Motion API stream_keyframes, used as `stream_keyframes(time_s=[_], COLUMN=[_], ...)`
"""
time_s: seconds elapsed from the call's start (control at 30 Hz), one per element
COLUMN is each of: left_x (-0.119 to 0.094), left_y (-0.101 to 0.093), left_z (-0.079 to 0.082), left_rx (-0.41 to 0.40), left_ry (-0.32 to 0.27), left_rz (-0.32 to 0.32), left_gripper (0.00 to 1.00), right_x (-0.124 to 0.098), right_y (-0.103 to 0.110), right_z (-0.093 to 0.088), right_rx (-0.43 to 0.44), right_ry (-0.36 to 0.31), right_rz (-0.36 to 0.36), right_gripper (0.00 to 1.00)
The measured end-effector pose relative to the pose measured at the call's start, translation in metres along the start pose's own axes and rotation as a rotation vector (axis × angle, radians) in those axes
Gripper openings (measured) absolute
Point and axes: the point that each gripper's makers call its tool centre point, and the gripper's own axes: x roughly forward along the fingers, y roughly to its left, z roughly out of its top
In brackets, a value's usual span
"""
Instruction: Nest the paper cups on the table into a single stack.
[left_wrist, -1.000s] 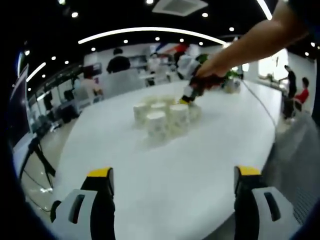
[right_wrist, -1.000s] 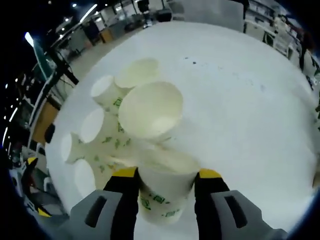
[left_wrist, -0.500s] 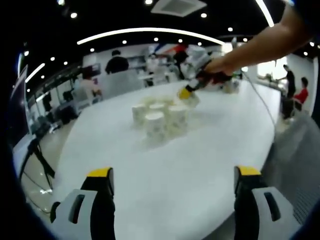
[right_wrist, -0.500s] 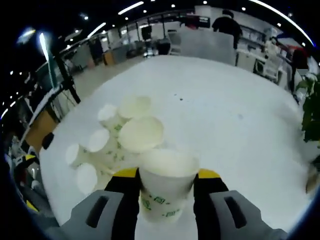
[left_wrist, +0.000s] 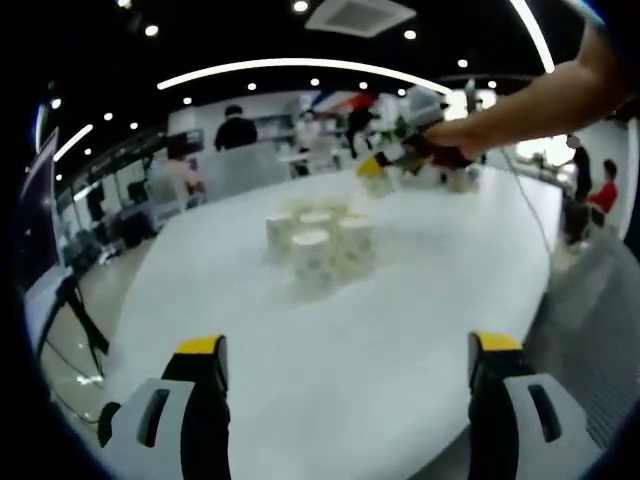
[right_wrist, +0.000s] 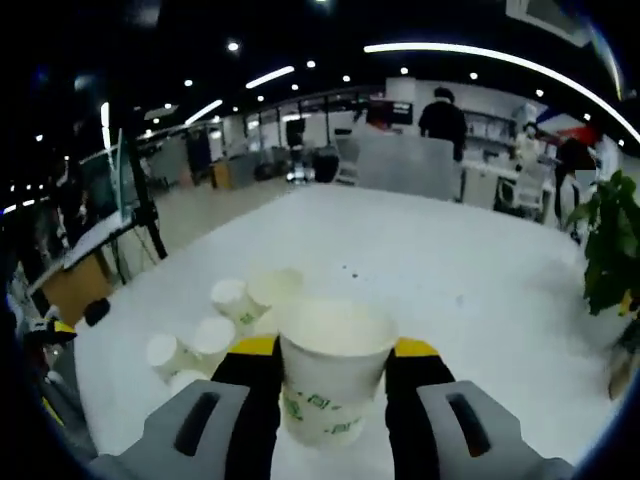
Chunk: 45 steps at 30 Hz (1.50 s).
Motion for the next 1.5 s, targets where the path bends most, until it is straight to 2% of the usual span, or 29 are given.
stream_keyframes(time_s=[0.37,0.77,0.8,1.1,1.2,1.23,1.27,1.5], left_x=[-0.001,0.0,0.0,-0.001,-0.001,-0.001,-0.001,-0.002], left_y=[0.001,-0.004,-0.004,-0.003,-0.004,-0.004,-0.006,-0.004], left_z=[0.002,0.003,0.004,0.003,0.004,0.004,0.008,0.005], left_rx=[-0.039,-0.044,-0.043,-0.046,-0.043,-0.05,-0.091,-0.131], left_ry=[-0.016,-0.022,-0.023,-0.023,-0.023,-0.023,-0.045,-0.04], left_rz=[-0.007,-0.037,-0.037,-0.032,-0.032,-0.036,-0.052,-0.062], left_gripper=[0.98,0.98,0.98,0.98,0.98,0.98,0.97,0.98], right_x=[-0.014,-0.034,-0.038,-0.056,-0.062,-0.064,-0.065,-0.076], right_y=[0.003,0.02,0.025,0.049,0.055,0.058,0.06,0.083], right_z=[0.017,0.017,0.02,0.015,0.017,0.017,0.017,0.017], right_rx=[0.003,-0.01,-0.022,-0.086,-0.08,-0.078,-0.075,-0.096], right_ry=[-0.11,-0.173,-0.199,-0.222,-0.241,-0.245,-0.248,-0.263], right_rz=[0.001,0.038,0.055,0.117,0.136,0.144,0.151,0.205], right_gripper=[0.37,0.37,0.37,0.38,0.38,0.38,0.38,0.37])
